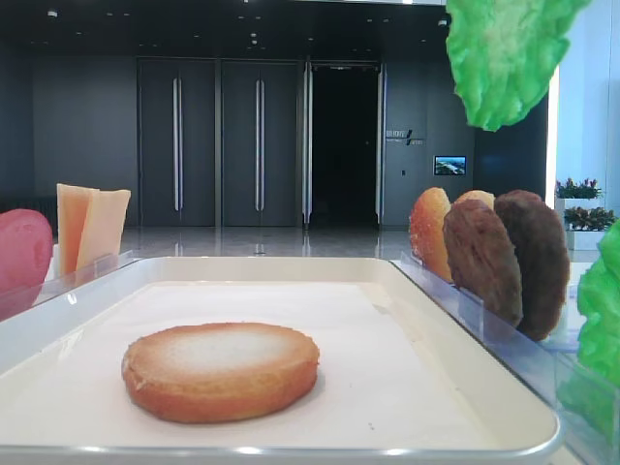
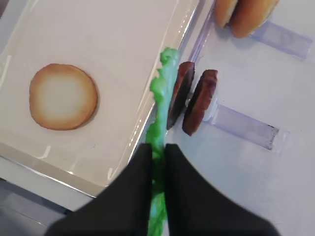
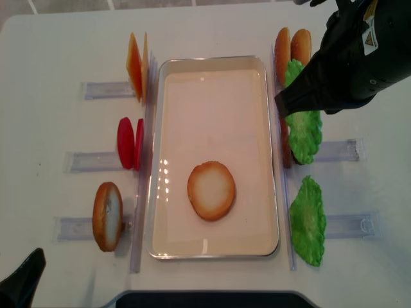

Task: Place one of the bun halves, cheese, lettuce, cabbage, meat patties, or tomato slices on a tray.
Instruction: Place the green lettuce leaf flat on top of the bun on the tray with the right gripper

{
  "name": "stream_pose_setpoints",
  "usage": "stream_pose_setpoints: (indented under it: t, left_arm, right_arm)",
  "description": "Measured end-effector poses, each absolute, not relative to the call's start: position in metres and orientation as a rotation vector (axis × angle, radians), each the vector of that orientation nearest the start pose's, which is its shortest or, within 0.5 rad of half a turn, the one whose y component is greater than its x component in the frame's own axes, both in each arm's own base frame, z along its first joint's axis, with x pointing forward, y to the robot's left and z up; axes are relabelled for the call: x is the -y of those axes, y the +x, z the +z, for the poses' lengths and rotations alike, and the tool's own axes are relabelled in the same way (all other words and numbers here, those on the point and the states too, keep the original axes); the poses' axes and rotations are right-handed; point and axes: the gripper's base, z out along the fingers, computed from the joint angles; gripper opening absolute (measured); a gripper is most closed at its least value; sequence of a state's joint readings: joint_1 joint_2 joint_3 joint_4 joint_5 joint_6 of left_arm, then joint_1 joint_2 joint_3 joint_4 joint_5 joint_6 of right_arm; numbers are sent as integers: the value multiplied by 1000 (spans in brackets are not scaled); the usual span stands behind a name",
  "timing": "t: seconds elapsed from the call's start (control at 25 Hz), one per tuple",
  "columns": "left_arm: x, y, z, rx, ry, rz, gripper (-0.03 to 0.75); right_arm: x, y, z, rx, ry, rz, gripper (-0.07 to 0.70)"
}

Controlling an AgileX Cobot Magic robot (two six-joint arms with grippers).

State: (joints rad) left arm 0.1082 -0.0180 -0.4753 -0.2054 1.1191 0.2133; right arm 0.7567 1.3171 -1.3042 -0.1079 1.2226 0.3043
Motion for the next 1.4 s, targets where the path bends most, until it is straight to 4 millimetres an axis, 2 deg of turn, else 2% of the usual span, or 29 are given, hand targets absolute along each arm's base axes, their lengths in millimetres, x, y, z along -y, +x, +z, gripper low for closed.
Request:
stream_pose_setpoints:
  t: [0.44,0.6,0.8,1.04,1.4]
  left_arm:
    - [18,-6,267,-2088,126,-54,580]
    - [18,-6,267,-2088,126,-54,580]
    - [18,-6,267,-2088,126,-54,580]
    - [18,-6,267,-2088,126,-54,580]
    - [18,-6,267,-2088,126,-54,580]
  right_arm:
    - [-171,181,363,-2691,-617,300,68]
    - [-157,165,358,-2709,-591,311,68]
    - [-142,147,361,-2695,-565,354,68]
    - [-151,136,365,-2715,-598,564,68]
    - [-170,140,378,-2559,-503,904,68]
